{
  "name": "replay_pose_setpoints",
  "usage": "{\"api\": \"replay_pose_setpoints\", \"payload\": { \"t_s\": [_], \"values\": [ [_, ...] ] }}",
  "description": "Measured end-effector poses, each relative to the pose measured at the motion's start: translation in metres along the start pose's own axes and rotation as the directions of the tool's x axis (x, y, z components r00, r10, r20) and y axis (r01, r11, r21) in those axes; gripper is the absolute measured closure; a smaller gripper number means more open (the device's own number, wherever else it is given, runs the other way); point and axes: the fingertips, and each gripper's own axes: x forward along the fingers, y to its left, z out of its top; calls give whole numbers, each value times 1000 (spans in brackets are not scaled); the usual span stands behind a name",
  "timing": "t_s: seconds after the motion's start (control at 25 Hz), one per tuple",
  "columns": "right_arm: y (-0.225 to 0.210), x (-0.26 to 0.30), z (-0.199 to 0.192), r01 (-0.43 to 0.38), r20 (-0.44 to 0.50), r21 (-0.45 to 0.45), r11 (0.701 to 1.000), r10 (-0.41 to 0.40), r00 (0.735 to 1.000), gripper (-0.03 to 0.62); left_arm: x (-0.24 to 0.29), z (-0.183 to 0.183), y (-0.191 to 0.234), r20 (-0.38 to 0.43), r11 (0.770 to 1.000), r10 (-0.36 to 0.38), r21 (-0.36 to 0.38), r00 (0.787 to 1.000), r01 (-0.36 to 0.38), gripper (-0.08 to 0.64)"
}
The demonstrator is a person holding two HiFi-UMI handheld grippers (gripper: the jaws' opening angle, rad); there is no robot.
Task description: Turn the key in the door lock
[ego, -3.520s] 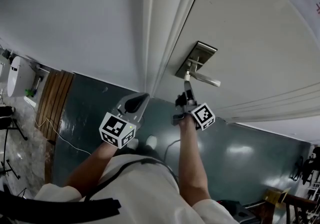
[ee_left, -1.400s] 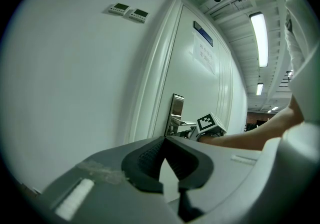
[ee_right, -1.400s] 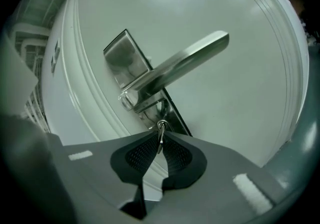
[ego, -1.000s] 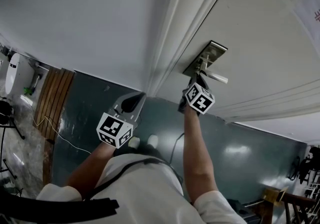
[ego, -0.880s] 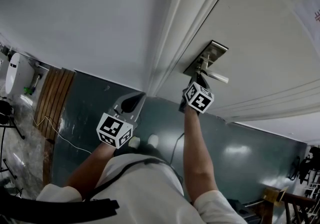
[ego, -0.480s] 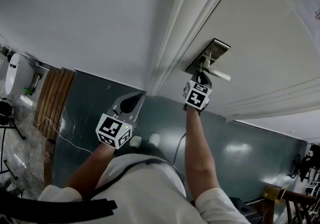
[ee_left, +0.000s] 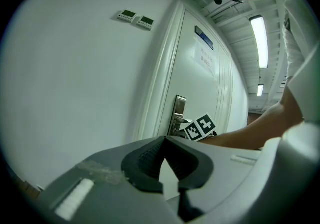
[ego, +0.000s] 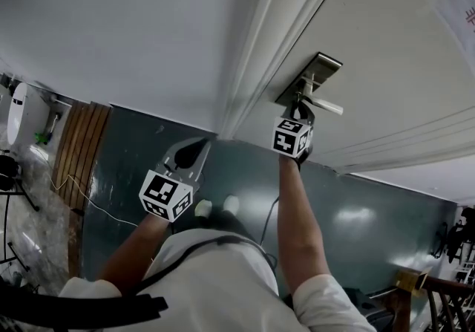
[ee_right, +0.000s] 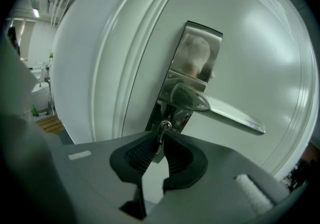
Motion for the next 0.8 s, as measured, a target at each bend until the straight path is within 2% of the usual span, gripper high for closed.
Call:
{"api": "replay_pose_setpoints", "payload": {
  "t_s": [0.24, 0.36, 0.44, 0.6, 0.8],
  "values": [
    [2, 0, -1, 20, -9, -162, 987, -21, 1000, 545, -4, -3, 1, -3, 1000, 0, -1, 1000, 0, 555],
    [3, 1, -1, 35, -10, -274, 961, -40, 999, 543, -6, -4, 0, -5, 1000, -2, -1, 1000, 2, 555],
    [5, 0, -2, 50, -12, -380, 924, -59, 998, 543, -7, -5, -1, -6, 1000, -3, 1, 1000, 3, 555],
    [7, -1, -3, 62, -4, -559, 827, -78, 997, 538, -10, -6, -4, -4, 1000, -9, 5, 1000, 9, 555],
    [11, 1, -6, 78, 6, -726, 683, -107, 994, 534, -16, -16, -6, -14, 1000, -12, -4, 1000, 12, 555]
  ]
}}
